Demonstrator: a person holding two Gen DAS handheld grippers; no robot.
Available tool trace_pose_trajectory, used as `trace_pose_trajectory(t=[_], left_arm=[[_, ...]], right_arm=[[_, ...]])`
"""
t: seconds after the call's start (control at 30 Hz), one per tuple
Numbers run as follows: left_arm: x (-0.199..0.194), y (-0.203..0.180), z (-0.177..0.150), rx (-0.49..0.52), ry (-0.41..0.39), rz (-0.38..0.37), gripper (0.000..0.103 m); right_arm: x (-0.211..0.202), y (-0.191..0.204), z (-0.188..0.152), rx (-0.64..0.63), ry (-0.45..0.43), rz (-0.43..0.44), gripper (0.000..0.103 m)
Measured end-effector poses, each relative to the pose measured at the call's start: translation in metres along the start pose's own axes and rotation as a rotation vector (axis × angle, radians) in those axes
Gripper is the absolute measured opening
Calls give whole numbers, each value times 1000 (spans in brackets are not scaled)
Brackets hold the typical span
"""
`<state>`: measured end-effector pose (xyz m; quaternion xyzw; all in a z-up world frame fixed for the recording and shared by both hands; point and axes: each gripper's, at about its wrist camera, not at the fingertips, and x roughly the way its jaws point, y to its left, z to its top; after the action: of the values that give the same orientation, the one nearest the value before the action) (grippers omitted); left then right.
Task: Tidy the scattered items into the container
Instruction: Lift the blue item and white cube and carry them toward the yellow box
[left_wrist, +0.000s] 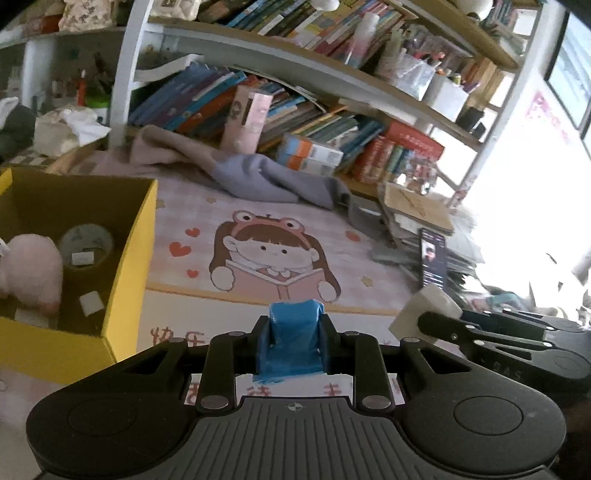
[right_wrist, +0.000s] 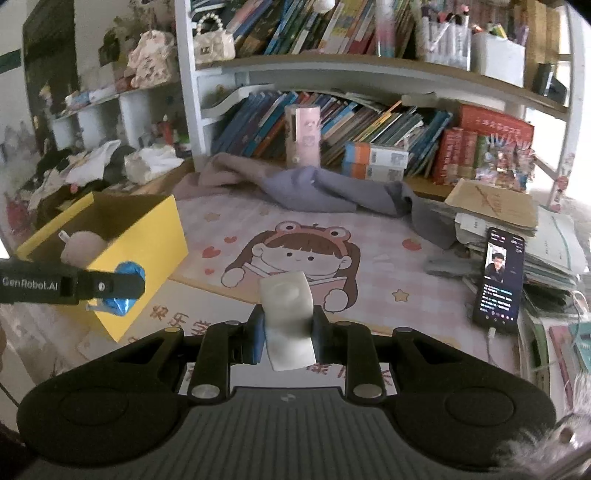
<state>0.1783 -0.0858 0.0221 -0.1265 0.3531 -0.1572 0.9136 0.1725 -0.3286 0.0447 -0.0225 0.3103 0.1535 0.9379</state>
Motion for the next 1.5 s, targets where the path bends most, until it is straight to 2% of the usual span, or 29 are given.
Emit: trace_pose_trajectory(t=[0.33, 0.73, 1.0, 1.5], left_arm=[[-40, 41, -17, -3, 7, -81, 25], [-77, 70, -40, 66, 30, -180, 25], [-98, 83, -50, 105, 45, -204, 25], [-119, 102, -56, 88, 32, -216, 25]], right_arm=[[-25, 67, -14, -2, 7, -67, 23], [-58, 132, -48, 54, 12, -157, 23], [-70, 164, -61, 83, 16, -174, 23], [-78, 203, -61, 23, 19, -153, 23]])
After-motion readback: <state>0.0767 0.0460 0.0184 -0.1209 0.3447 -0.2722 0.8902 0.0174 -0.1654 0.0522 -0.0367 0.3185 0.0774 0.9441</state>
